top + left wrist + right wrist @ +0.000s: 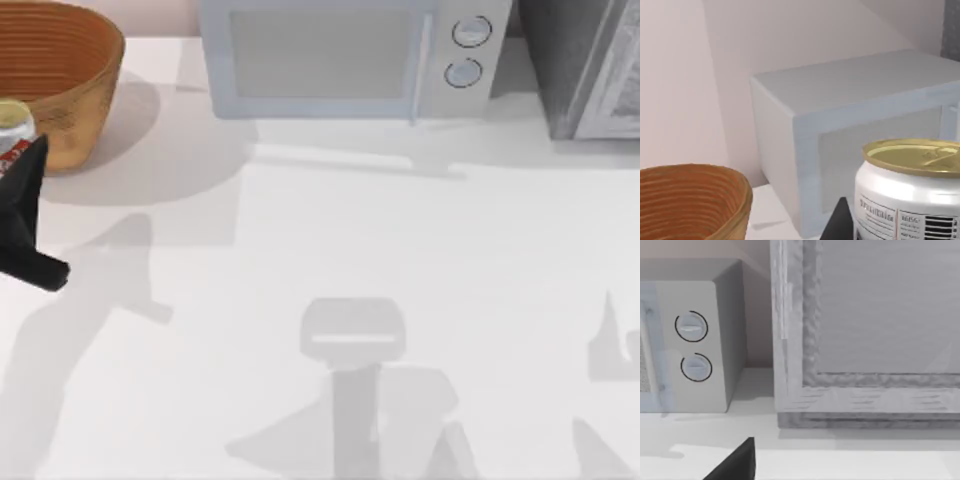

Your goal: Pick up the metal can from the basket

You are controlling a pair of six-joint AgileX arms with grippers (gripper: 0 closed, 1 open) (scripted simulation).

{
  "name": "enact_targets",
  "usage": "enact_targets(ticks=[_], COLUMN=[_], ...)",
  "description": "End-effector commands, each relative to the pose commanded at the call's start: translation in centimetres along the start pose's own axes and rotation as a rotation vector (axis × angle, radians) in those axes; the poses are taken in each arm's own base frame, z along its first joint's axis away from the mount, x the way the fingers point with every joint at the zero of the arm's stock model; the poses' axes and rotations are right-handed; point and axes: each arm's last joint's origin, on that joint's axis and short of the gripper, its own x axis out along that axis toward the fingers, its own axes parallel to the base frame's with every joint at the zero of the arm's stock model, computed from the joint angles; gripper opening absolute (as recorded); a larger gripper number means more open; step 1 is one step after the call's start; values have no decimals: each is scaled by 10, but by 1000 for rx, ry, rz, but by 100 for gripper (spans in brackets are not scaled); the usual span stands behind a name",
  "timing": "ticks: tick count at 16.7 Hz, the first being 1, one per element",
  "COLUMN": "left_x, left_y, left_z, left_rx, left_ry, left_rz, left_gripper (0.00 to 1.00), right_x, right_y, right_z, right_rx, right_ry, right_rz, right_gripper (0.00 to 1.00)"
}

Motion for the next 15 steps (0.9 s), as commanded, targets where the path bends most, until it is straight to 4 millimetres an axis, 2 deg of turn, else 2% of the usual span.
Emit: enact_targets(ticks=[5, 8, 11, 13, 15], left_x=[68, 117, 167, 198, 225], left_y=[15, 24, 31, 34, 36], left_z=[38, 45, 32, 9, -23], left_rx=[101, 176, 235, 251, 246], left_ry=[-130, -217, -280, -296, -290], left_rz=[-264, -428, -593, -701, -807], left_gripper=[0, 0, 0, 0, 0], right_x=[0, 0, 0, 0, 0], right_y=[0, 0, 0, 0, 0], right_z=[0, 0, 0, 0, 0], right_rx=[0, 0, 0, 0, 0], right_ry=[0, 0, 0, 0, 0], right_rz=[0, 0, 0, 0, 0], right_gripper=[100, 100, 100, 100, 100])
